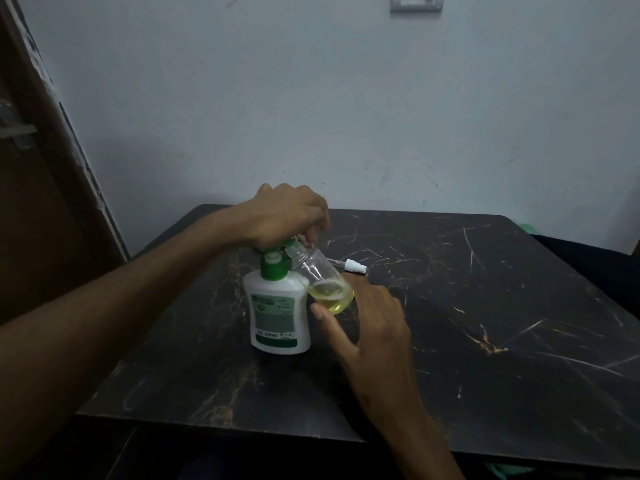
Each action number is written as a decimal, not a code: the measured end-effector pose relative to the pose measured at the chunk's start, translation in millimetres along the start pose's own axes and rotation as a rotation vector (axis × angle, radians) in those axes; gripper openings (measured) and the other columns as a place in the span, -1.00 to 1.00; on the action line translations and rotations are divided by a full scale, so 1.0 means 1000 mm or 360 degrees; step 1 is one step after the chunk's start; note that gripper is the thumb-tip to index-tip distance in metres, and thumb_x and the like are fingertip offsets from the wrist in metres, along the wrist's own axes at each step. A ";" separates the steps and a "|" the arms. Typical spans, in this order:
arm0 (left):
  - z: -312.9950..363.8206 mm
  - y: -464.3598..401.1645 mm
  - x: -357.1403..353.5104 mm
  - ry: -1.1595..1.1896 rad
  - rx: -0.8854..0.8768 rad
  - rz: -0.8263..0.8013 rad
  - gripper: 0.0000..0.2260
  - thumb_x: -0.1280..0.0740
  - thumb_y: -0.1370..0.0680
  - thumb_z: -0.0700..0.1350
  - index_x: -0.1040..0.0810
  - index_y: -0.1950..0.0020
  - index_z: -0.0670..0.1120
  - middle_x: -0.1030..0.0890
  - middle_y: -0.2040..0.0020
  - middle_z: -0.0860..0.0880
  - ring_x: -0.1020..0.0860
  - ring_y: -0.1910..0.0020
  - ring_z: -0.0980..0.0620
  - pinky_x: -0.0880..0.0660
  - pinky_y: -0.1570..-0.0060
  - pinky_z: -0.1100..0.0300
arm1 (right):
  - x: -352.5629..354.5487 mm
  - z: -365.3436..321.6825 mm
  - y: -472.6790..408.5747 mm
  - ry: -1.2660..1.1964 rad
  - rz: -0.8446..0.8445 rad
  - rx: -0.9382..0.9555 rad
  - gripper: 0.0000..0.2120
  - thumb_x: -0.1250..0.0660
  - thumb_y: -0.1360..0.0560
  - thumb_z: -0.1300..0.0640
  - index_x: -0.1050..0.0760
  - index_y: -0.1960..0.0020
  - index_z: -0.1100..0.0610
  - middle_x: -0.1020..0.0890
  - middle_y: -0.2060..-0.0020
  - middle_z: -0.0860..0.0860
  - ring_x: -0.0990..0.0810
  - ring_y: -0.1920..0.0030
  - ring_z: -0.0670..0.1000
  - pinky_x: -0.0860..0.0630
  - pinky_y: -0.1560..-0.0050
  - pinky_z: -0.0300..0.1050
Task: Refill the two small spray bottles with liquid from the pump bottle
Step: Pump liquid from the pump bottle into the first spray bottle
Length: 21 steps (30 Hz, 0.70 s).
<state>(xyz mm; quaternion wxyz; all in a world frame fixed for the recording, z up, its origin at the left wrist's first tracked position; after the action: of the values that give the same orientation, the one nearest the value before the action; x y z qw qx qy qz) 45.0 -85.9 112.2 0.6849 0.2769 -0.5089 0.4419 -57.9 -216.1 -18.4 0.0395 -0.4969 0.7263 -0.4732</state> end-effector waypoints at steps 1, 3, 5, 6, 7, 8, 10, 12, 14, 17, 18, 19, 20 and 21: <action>-0.001 -0.001 -0.002 0.0027 -0.0020 -0.0009 -0.62 -0.11 -0.49 0.08 -0.69 -0.03 0.04 -0.74 0.06 0.07 -0.63 0.03 0.15 -0.50 -0.17 -0.05 | 0.000 0.000 0.000 0.0003 -0.0009 -0.0003 -0.62 -0.30 -0.61 -0.21 -0.50 -0.34 -0.05 -0.56 -0.05 -0.20 -0.49 -0.04 -0.15 -0.47 -0.10 -0.06; -0.006 -0.003 -0.006 0.0093 -0.0064 -0.0008 -0.69 -0.16 -0.58 0.00 -0.70 0.03 -0.01 -0.72 0.16 0.05 -0.64 0.12 0.16 -0.52 0.00 0.11 | -0.001 0.001 0.000 0.0017 -0.0011 0.0001 -0.63 -0.29 -0.61 -0.21 -0.51 -0.32 -0.04 -0.58 -0.05 -0.19 -0.50 -0.04 -0.14 -0.46 -0.11 -0.06; -0.011 -0.004 -0.010 0.0115 -0.0087 0.0006 -0.73 -0.19 -0.64 -0.15 -0.69 0.06 -0.09 -0.68 0.19 0.04 -0.59 0.25 0.23 -0.45 0.14 0.28 | -0.002 0.000 0.000 0.0024 -0.0006 0.0004 -0.63 -0.29 -0.61 -0.21 -0.52 -0.32 -0.04 -0.58 -0.07 -0.19 -0.51 -0.05 -0.14 -0.46 -0.12 -0.06; -0.012 -0.004 -0.010 0.0110 -0.0088 0.0018 -0.73 -0.20 -0.65 -0.19 -0.69 0.06 -0.13 -0.67 0.18 0.04 -0.57 0.29 0.25 -0.43 0.19 0.35 | -0.002 0.000 0.000 0.0025 -0.0005 0.0006 -0.62 -0.29 -0.61 -0.21 -0.52 -0.32 -0.04 -0.58 -0.08 -0.19 -0.51 -0.06 -0.14 -0.46 -0.12 -0.06; -0.011 -0.004 -0.008 0.0083 -0.0094 0.0032 -0.74 -0.20 -0.65 -0.20 -0.68 0.07 -0.16 -0.65 0.17 0.05 -0.56 0.31 0.26 -0.41 0.22 0.38 | -0.002 0.001 0.000 0.0026 -0.0005 0.0009 -0.63 -0.29 -0.61 -0.21 -0.52 -0.32 -0.04 -0.58 -0.08 -0.19 -0.51 -0.07 -0.14 -0.46 -0.13 -0.06; -0.009 -0.004 -0.006 0.0044 -0.0107 0.0041 -0.74 -0.21 -0.66 -0.20 -0.66 0.09 -0.17 -0.62 0.17 0.06 -0.56 0.30 0.25 -0.40 0.22 0.38 | -0.002 0.001 0.000 0.0025 -0.0005 0.0011 -0.63 -0.29 -0.61 -0.21 -0.52 -0.32 -0.04 -0.58 -0.08 -0.19 -0.51 -0.07 -0.14 -0.46 -0.13 -0.06; -0.005 -0.007 -0.002 -0.0083 -0.0160 0.0070 -0.72 -0.21 -0.68 -0.19 -0.61 0.18 -0.12 -0.58 0.17 0.07 -0.55 0.21 0.18 -0.38 0.20 0.36 | -0.001 0.001 0.000 0.0008 -0.0002 0.0012 -0.64 -0.30 -0.62 -0.20 -0.52 -0.32 -0.05 -0.58 -0.08 -0.20 -0.51 -0.07 -0.16 -0.45 -0.14 -0.07; -0.006 -0.013 -0.002 -0.0194 -0.0161 0.0082 -0.69 -0.21 -0.68 -0.19 -0.55 0.24 -0.06 -0.54 0.18 0.07 -0.54 0.14 0.06 -0.37 0.18 0.32 | -0.001 0.001 0.000 0.0001 0.0005 0.0014 -0.66 -0.31 -0.62 -0.19 -0.52 -0.31 -0.06 -0.58 -0.07 -0.21 -0.51 -0.06 -0.16 -0.45 -0.12 -0.08; -0.014 -0.019 -0.010 -0.0349 -0.0131 0.0013 -0.68 -0.25 -0.67 -0.23 -0.51 0.26 -0.02 -0.51 0.22 0.05 -0.51 0.11 -0.02 -0.35 0.12 0.20 | -0.001 0.002 0.000 0.0012 0.0002 0.0012 -0.67 -0.31 -0.62 -0.19 -0.51 -0.30 -0.06 -0.57 -0.05 -0.21 -0.50 -0.05 -0.16 -0.46 -0.10 -0.08; -0.017 -0.016 -0.015 -0.0482 -0.0103 -0.0017 -0.68 -0.29 -0.67 -0.25 -0.49 0.25 0.02 -0.44 0.26 0.08 -0.44 0.11 0.01 -0.29 0.11 0.19 | -0.003 0.003 0.000 0.0030 -0.0025 0.0001 -0.65 -0.30 -0.62 -0.20 -0.51 -0.31 -0.05 -0.57 -0.07 -0.20 -0.50 -0.07 -0.15 -0.44 -0.13 -0.08; -0.015 -0.014 -0.013 -0.0443 -0.0126 0.0004 -0.69 -0.28 -0.67 -0.25 -0.50 0.25 0.00 -0.43 0.28 0.09 -0.43 0.16 0.02 -0.29 0.16 0.19 | -0.003 0.003 0.000 0.0039 -0.0034 -0.0003 -0.64 -0.30 -0.62 -0.21 -0.51 -0.32 -0.05 -0.57 -0.07 -0.20 -0.51 -0.07 -0.14 -0.44 -0.13 -0.08; -0.011 -0.010 -0.008 -0.0369 -0.0159 0.0041 -0.70 -0.28 -0.66 -0.25 -0.51 0.26 -0.05 -0.44 0.30 0.09 -0.43 0.21 0.04 -0.31 0.21 0.22 | -0.004 0.003 0.000 0.0043 -0.0042 -0.0007 -0.64 -0.29 -0.62 -0.21 -0.51 -0.32 -0.05 -0.57 -0.08 -0.20 -0.51 -0.07 -0.14 -0.44 -0.14 -0.08; -0.008 -0.010 -0.004 -0.0265 -0.0162 0.0098 -0.69 -0.27 -0.66 -0.22 -0.52 0.29 -0.09 -0.48 0.32 0.07 -0.44 0.26 0.05 -0.33 0.22 0.25 | -0.003 0.003 0.000 0.0039 -0.0042 -0.0011 -0.64 -0.30 -0.62 -0.21 -0.51 -0.32 -0.05 -0.58 -0.08 -0.20 -0.51 -0.08 -0.14 -0.44 -0.14 -0.08; -0.006 -0.009 0.001 -0.0181 -0.0162 0.0147 -0.67 -0.25 -0.66 -0.17 -0.53 0.31 -0.12 -0.51 0.33 0.05 -0.46 0.28 0.05 -0.37 0.22 0.22 | -0.002 0.002 0.000 0.0028 -0.0035 -0.0012 -0.65 -0.30 -0.62 -0.21 -0.51 -0.32 -0.06 -0.57 -0.09 -0.21 -0.51 -0.08 -0.14 -0.44 -0.14 -0.08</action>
<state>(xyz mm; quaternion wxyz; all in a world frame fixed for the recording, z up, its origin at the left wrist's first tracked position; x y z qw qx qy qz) 56.0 -84.9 111.4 0.6470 0.2427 -0.5809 0.4302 -55.6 -215.7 -20.8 0.0261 -0.5008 0.7229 -0.4752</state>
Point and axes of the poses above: each hand's wrist, its own y-axis away from the middle knuckle, its own x-axis out of the back of the hand, z = x × y, the point moved 5 cm from there along -y, towards the middle knuckle
